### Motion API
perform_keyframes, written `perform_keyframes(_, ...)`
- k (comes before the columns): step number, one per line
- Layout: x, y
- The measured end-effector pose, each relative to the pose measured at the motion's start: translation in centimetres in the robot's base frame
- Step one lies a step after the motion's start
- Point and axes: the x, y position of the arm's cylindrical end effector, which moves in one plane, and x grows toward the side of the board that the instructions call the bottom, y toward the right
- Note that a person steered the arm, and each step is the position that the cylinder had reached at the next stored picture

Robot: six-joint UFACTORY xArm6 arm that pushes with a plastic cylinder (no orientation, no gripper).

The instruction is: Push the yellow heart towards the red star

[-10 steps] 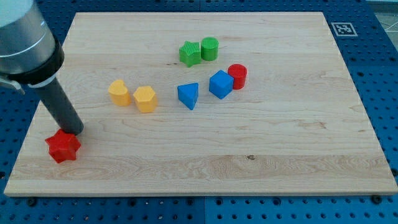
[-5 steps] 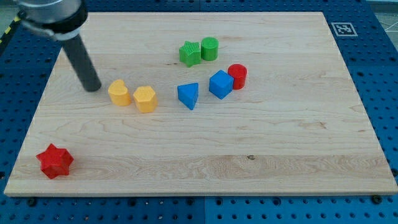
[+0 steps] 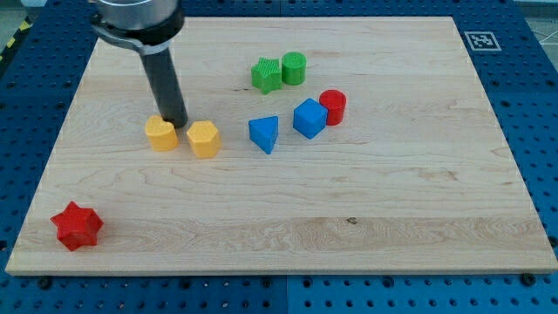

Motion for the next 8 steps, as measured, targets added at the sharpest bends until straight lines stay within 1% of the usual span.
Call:
perform_keyframes(1, 0.0, -2.6)
perform_keyframes(2, 1.2, -3.1)
perform_keyframes(3, 1.6, -2.6)
perform_keyframes(4, 1.7, 0.1)
perform_keyframes(5, 2.8, 1.7)
perform_keyframes(6, 4.4, 0.6)
perform_keyframes(7, 4.9, -3.3)
perform_keyframes(8, 4.9, -6.1)
